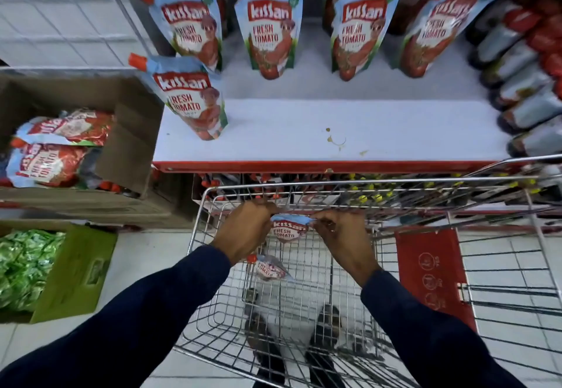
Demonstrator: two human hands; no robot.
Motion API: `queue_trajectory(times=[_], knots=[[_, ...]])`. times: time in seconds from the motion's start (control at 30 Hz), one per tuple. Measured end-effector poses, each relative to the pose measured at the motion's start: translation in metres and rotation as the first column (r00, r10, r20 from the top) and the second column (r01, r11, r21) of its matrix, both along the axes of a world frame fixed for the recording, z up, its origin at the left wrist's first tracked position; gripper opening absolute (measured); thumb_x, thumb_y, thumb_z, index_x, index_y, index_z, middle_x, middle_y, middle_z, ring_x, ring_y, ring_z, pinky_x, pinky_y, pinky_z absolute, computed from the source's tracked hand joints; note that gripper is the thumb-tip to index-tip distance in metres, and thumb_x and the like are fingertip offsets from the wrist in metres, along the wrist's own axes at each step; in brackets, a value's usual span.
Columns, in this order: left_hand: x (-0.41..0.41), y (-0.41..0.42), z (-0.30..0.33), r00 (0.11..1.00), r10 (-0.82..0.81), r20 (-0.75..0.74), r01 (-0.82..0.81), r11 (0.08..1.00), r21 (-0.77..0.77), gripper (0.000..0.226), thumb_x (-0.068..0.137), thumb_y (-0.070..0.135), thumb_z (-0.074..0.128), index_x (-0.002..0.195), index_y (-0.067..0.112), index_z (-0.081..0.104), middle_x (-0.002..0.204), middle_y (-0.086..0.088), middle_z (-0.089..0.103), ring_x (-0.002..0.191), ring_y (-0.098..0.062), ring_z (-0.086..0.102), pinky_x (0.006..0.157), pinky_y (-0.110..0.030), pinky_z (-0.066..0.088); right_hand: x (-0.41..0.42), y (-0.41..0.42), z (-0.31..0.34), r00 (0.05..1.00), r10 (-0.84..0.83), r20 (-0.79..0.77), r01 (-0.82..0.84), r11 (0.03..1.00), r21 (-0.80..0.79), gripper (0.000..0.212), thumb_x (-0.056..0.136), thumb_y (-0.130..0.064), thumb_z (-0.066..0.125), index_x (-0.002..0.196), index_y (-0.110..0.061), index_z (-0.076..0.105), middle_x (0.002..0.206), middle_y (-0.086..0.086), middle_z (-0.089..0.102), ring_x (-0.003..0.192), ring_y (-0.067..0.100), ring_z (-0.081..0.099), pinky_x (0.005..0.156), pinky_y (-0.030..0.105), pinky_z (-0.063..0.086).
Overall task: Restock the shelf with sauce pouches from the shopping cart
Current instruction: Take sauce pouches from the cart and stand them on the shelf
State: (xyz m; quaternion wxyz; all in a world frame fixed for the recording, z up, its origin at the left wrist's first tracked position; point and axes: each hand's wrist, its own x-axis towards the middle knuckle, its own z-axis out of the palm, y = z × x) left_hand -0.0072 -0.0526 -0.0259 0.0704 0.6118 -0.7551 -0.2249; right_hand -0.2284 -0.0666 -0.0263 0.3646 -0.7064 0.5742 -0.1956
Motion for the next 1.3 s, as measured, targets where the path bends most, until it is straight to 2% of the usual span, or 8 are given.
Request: queue_trajectory(times=[0.2, 0.3, 0.43, 0.57, 0.7, 0.83, 1.07, 1.3], knots=[[0.018, 0.007, 0.089, 0.995, 0.026, -0.098, -0.044, 0.982, -0.185, 0.020, 0.088, 0.014, 0.066, 0.106, 0.022, 0.071, 0.099, 0.002, 0.073, 0.086, -0.014, 0.066, 0.074, -0.032, 0.056, 0.005, -0.007, 0.094, 0.998, 0.013, 0.060, -0.005, 0.990, -0.143, 0.015, 0.088, -0.019, 0.068, 0.100, -0.025, 0.073, 0.075, -0.017, 0.070, 0.057, 0.000, 0.063, 0.050, 0.014, 0.051], [0.029, -0.001, 0.132, 0.995, 0.027, -0.096, -0.052, 0.963, -0.266, 0.023, 0.086, 0.019, 0.068, 0.108, 0.024, 0.071, 0.098, 0.005, 0.073, 0.089, -0.013, 0.062, 0.073, -0.027, 0.050, 0.013, -0.022, 0.135, 0.996, 0.050, 0.074, -0.031, 0.973, -0.230, 0.014, 0.086, -0.016, 0.070, 0.097, -0.025, 0.074, 0.075, -0.020, 0.070, 0.059, -0.007, 0.062, 0.053, 0.004, 0.043], [0.042, -0.019, 0.187, 0.998, 0.069, -0.001, -0.064, 0.923, -0.379, 0.024, 0.083, 0.024, 0.067, 0.106, 0.027, 0.072, 0.096, 0.005, 0.074, 0.094, -0.019, 0.061, 0.071, -0.035, 0.052, 0.028, -0.052, 0.183, 0.997, 0.058, 0.046, -0.038, 0.937, -0.347, 0.011, 0.082, -0.018, 0.073, 0.091, -0.020, 0.077, 0.088, -0.007, 0.076, 0.076, -0.003, 0.065, 0.072, -0.002, 0.040], [0.046, -0.048, 0.228, 0.986, 0.114, 0.124, -0.055, 0.912, -0.406, 0.026, 0.080, 0.023, 0.066, 0.105, 0.024, 0.073, 0.094, -0.003, 0.073, 0.099, -0.025, 0.061, 0.070, -0.036, 0.053, 0.042, -0.079, 0.215, 0.998, 0.064, -0.010, -0.062, 0.896, -0.439, 0.010, 0.082, -0.017, 0.073, 0.091, -0.013, 0.077, 0.086, 0.002, 0.077, 0.071, 0.006, 0.062, 0.063, -0.001, 0.035], [0.043, -0.072, 0.248, 0.971, 0.142, 0.193, -0.053, 0.913, -0.405, 0.021, 0.078, 0.021, 0.068, 0.098, 0.018, 0.073, 0.094, -0.009, 0.070, 0.092, -0.031, 0.062, 0.070, -0.039, 0.055, 0.045, -0.101, 0.227, 0.998, 0.055, -0.003, -0.051, 0.895, -0.443, 0.008, 0.083, -0.015, 0.073, 0.089, -0.012, 0.076, 0.083, 0.004, 0.075, 0.072, 0.010, 0.061, 0.060, 0.002, 0.037], [0.040, -0.094, 0.258, 0.965, 0.165, 0.204, -0.058, 0.893, -0.446, 0.028, 0.084, 0.025, 0.070, 0.112, 0.024, 0.073, 0.108, -0.012, 0.065, 0.096, -0.034, 0.064, 0.070, -0.035, 0.049, 0.049, -0.122, 0.235, 0.999, 0.025, 0.026, -0.010, 0.877, -0.480, 0.009, 0.083, -0.014, 0.073, 0.089, -0.008, 0.076, 0.081, 0.007, 0.075, 0.073, 0.019, 0.066, 0.064, 0.025, 0.046], [0.040, -0.125, 0.253, 0.959, 0.168, 0.228, -0.070, 0.921, -0.382, 0.037, 0.089, 0.031, 0.071, 0.124, 0.021, 0.070, 0.120, -0.016, 0.064, 0.104, -0.034, 0.063, 0.083, -0.040, 0.053, 0.059, -0.155, 0.218, 1.000, 0.019, 0.003, -0.016, 0.908, -0.419, 0.012, 0.086, -0.017, 0.070, 0.095, -0.010, 0.076, 0.090, 0.004, 0.075, 0.077, 0.014, 0.065, 0.071, 0.027, 0.051], [0.040, -0.131, 0.240, 0.956, 0.184, 0.229, -0.089, 0.924, -0.371, 0.037, 0.087, 0.035, 0.072, 0.121, 0.020, 0.070, 0.113, -0.015, 0.066, 0.099, -0.033, 0.064, 0.081, -0.039, 0.053, 0.062, -0.166, 0.200, 1.000, 0.027, 0.016, -0.019, 0.921, -0.390, 0.011, 0.086, -0.016, 0.070, 0.093, -0.011, 0.076, 0.085, 0.001, 0.074, 0.069, 0.004, 0.060, 0.062, 0.014, 0.042]])
